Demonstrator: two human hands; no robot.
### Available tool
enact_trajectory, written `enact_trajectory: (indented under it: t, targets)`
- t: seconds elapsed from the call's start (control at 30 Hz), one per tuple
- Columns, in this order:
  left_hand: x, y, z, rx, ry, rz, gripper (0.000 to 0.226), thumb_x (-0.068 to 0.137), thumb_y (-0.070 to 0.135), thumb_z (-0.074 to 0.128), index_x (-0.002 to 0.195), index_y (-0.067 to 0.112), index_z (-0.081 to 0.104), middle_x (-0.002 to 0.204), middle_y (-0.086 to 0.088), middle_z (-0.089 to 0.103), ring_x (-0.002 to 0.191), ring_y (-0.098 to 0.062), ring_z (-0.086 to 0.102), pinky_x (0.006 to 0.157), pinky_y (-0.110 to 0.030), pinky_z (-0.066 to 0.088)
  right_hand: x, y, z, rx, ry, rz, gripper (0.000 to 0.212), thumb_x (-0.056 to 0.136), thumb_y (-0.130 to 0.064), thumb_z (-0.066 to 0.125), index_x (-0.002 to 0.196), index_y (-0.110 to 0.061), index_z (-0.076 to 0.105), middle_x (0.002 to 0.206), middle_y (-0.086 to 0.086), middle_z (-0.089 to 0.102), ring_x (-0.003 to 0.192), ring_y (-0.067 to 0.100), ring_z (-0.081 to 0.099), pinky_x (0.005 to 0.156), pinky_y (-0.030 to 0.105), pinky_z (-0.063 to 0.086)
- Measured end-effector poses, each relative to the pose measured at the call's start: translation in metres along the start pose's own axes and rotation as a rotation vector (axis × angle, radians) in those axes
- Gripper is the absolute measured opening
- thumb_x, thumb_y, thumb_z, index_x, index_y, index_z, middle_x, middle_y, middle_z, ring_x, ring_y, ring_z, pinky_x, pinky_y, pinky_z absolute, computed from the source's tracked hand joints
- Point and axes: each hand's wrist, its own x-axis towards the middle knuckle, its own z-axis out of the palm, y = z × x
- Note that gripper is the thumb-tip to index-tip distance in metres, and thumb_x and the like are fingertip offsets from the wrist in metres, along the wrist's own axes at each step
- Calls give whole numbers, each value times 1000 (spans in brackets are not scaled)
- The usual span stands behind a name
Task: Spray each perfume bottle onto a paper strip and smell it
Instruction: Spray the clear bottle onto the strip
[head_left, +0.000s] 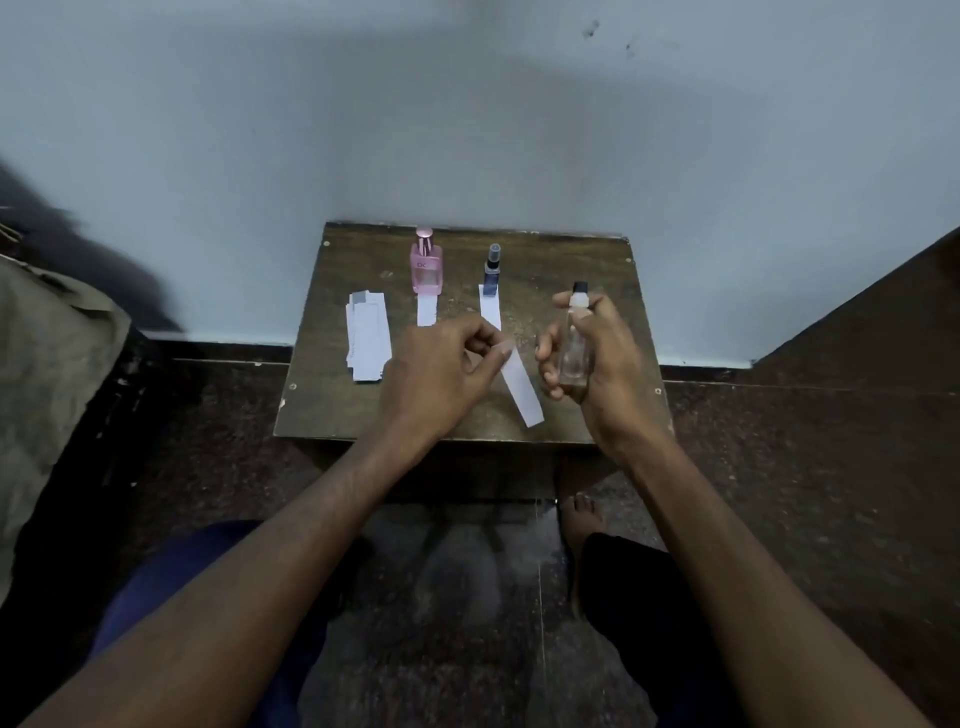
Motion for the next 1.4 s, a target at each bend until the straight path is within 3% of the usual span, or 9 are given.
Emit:
enact_trajectory:
  t: [0.07,0.2,0.33,0.5,0.6,0.9,1.07,1.3,1.4]
  targets:
    - [-12,0,-10,-42,24,-22,20,94,54,72,100,35,78,84,23,70,76,5,65,68,-30,58,-12,0,5,-130,16,-95,25,115,-21,38,138,-11,40,83,12,64,61,20,55,55,32,44]
    - [-33,2,-34,-106,52,-51,21,94,54,72,100,35,79,83,20,73,71,0,66,70,-37,62,-45,-1,14,-511,74,-378,41,114,-27,46,152,-25,34,82,5,63,62,19,58,56,38,48]
    - [-62,11,-64,-139,101,-117,20,94,54,73,101,37,82,79,22,73,67,1,65,68,-34,61,-86,-9,31,-660,160,-553,42,110,-19,53,151,-22,44,78,-6,54,59,7,50,53,24,41]
    - [-111,27,-87,-63,132,-219,21,95,55,70,101,37,79,72,23,67,72,2,65,63,-26,50,-141,-6,42,-761,88,-555,42,106,-13,58,147,-21,53,78,-3,56,64,11,54,58,24,45]
    - [-129,30,-99,2,137,-246,26,96,60,66,100,37,77,70,20,66,69,5,62,59,-24,45,-164,-13,53,-781,41,-574,39,106,-20,56,145,-19,55,77,-13,53,66,4,53,63,11,40]
    - [-148,9,-108,-94,117,-322,24,85,64,79,90,40,81,72,25,71,67,8,66,63,-25,57,-176,-8,63,-888,-138,-523,42,107,-19,59,148,-23,51,74,-23,45,65,0,51,61,10,36]
    - [-139,7,-105,-140,133,-343,29,88,63,76,93,35,82,76,22,73,70,6,67,69,-29,61,-160,-9,58,-921,-84,-526,37,108,-20,57,144,-19,53,71,-23,42,64,0,51,60,10,34]
    - [-136,6,-101,-127,189,-319,27,88,61,77,89,34,83,71,22,73,65,6,68,64,-23,57,-155,0,55,-895,-51,-552,32,108,-20,55,139,-15,59,77,-27,45,65,-3,52,61,9,35]
    - [-137,6,-99,-135,210,-315,25,88,57,79,88,32,83,69,21,73,64,6,68,60,-20,53,-154,4,56,-886,-40,-578,29,107,-16,57,137,-15,59,76,-19,48,64,1,51,63,9,36]
